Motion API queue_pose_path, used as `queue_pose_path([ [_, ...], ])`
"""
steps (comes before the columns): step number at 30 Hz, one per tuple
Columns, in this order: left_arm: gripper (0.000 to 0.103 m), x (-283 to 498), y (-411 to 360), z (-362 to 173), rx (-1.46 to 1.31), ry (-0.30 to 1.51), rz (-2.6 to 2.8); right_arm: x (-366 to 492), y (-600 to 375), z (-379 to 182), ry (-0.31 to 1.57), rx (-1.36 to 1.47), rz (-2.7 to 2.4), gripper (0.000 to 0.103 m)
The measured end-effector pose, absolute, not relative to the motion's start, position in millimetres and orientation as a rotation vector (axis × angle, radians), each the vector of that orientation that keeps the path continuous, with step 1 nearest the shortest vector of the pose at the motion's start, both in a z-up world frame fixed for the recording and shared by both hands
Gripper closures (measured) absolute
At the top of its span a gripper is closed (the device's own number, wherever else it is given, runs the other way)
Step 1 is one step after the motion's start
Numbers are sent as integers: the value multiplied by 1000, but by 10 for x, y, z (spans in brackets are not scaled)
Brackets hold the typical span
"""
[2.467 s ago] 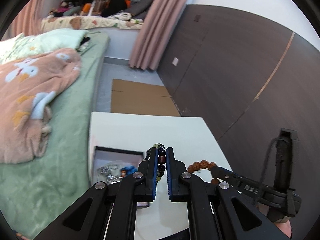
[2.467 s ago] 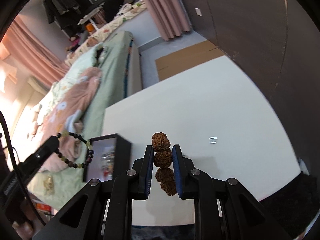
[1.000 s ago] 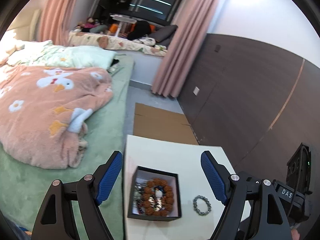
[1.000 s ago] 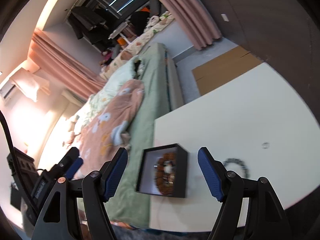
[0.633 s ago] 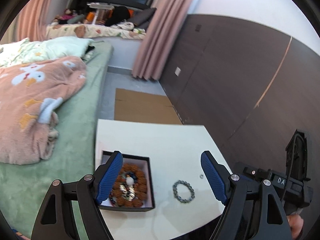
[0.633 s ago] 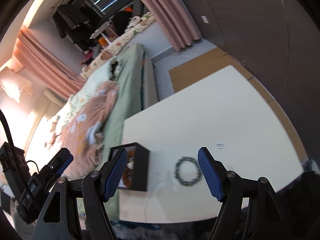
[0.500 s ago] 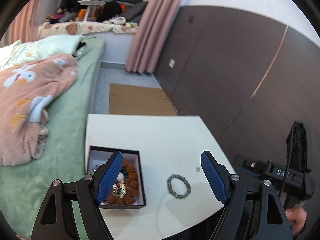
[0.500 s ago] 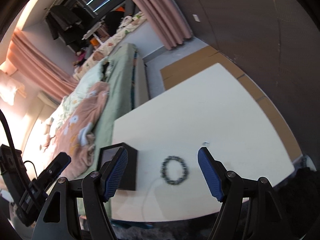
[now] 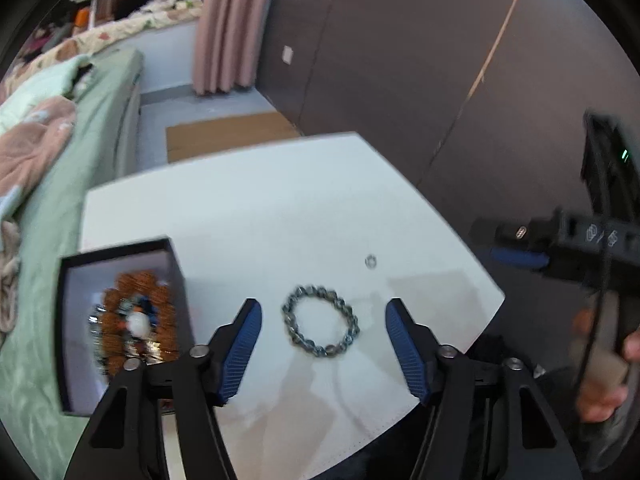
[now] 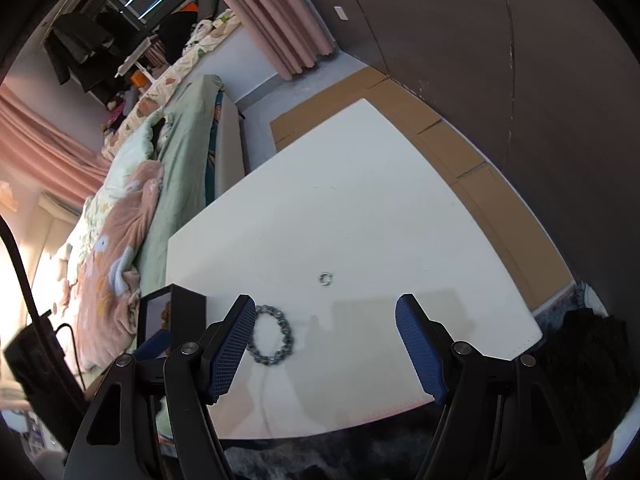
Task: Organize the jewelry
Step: 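Grasp the grey beaded bracelet with the left gripper while the right gripper grasps the silver ring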
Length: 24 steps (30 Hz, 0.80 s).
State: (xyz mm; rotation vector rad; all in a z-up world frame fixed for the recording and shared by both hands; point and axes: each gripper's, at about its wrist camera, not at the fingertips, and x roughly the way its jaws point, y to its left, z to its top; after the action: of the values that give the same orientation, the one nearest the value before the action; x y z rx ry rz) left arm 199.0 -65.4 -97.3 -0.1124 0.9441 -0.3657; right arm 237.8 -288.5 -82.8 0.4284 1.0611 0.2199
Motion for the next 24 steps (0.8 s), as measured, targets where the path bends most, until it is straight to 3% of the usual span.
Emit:
queue_pose_path([
  [13,63,2226,-1031,-1519,-43,1100,-425,2523,-3014,-1077,1136,411,177,30],
  [16,75,2225,-1061,-1533,-2,1100,-390,2567,-2995,-1129,1145,400,176,30],
  [17,91,2239,-1048,-1537,2,1108,-367,2581,-2989,-1149,1148,397,172,30],
  [18,94,2262,-1028,-1542,-16,1110,-357,2598,-2991,-1173,1153,394,168,30],
  [24,94,2266,-832,-1415,-124,1076,-368,2684,-2872,-1255,1166,364,183,32],
])
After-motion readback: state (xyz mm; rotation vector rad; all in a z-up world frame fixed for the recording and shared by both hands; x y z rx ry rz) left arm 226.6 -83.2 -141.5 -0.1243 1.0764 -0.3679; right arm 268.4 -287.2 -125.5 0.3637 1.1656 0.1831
